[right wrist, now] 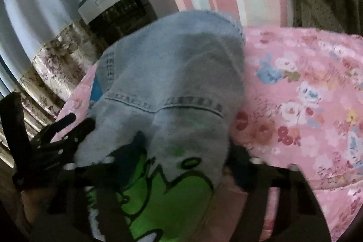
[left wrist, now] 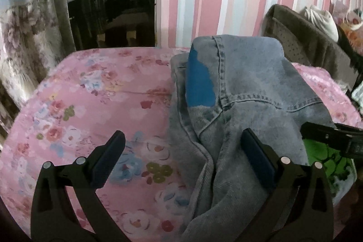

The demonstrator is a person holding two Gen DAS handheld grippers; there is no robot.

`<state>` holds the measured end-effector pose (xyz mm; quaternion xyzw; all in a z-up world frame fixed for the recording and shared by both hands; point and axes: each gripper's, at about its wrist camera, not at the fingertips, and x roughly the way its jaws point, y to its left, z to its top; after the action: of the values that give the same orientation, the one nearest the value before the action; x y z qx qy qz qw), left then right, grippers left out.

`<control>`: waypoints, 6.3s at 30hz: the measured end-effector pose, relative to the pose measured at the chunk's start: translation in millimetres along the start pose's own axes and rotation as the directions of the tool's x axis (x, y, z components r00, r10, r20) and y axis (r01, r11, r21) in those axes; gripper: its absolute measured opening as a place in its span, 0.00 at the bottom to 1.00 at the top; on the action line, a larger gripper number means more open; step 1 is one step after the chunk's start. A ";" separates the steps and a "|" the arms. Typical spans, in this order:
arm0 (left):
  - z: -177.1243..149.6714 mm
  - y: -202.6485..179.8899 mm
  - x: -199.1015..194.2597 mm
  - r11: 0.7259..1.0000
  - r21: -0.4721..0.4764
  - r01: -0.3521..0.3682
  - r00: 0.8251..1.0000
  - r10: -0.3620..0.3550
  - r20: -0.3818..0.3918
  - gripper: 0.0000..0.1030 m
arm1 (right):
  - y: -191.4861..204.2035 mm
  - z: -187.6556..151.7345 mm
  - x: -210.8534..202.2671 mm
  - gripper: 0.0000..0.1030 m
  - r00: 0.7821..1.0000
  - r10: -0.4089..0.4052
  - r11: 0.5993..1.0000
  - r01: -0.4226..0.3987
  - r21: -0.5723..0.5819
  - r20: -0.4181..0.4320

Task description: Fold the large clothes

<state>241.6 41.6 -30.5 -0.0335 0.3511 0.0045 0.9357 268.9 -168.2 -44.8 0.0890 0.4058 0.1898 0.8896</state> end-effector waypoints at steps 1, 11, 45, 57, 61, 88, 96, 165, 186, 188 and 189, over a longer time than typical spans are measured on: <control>0.1 -1.5 -0.7 1.000 -0.005 0.006 1.000 -0.005 0.008 0.97 | 2.9 0.6 -4.6 0.44 1.000 -0.002 1.000 0.003 -0.013 0.022; 22.4 -89.3 -2.9 0.990 0.096 0.105 0.989 -0.114 0.089 0.82 | -33.7 41.1 -82.4 0.35 0.986 -0.042 0.988 0.065 -0.142 0.159; -127.5 -46.3 -203.1 0.994 0.023 -0.103 0.893 0.082 0.442 0.97 | -33.8 -167.0 -266.3 0.90 0.765 -0.268 0.915 0.393 -0.095 0.586; -128.3 -46.3 -191.9 0.995 0.020 -0.103 0.909 0.085 0.409 0.97 | -54.6 -172.7 -262.3 0.96 0.759 -0.341 0.914 0.406 0.006 0.554; -128.3 -45.7 -191.4 0.994 0.024 -0.104 0.907 0.085 0.413 0.97 | -55.8 -173.6 -263.1 0.96 0.753 -0.353 0.911 0.412 0.021 0.555; -129.3 -43.7 -190.7 0.994 0.040 -0.105 0.907 0.080 0.413 0.97 | -52.4 -175.2 -266.3 0.96 0.733 -0.358 0.905 0.424 0.023 0.578; -129.1 -41.6 -190.3 0.994 0.043 -0.101 0.908 0.075 0.412 0.97 | -53.7 -177.1 -268.0 0.96 0.734 -0.352 0.908 0.418 0.023 0.581; -126.4 -39.0 -190.6 0.995 0.048 -0.090 0.907 0.062 0.417 0.97 | -64.8 -175.9 -269.7 0.96 0.746 -0.352 0.915 0.403 0.039 0.565; -122.7 -43.7 -190.7 0.992 0.074 -0.099 0.910 0.060 0.411 0.97 | -58.0 -171.7 -260.3 0.98 0.755 -0.368 0.902 0.433 0.009 0.543; -122.9 -43.3 -190.3 0.992 0.072 -0.100 0.910 0.062 0.409 0.97 | -58.4 -170.8 -259.3 0.98 0.761 -0.361 0.905 0.425 0.006 0.539; -122.4 -41.8 -190.4 0.993 0.069 -0.094 0.910 0.057 0.411 0.97 | -57.4 -171.1 -259.1 0.98 0.760 -0.359 0.905 0.425 0.003 0.542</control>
<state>19.0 -5.3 5.2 0.0225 0.1491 0.0322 0.9880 -0.3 -326.0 3.6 -0.0027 0.1418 -0.0088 0.9899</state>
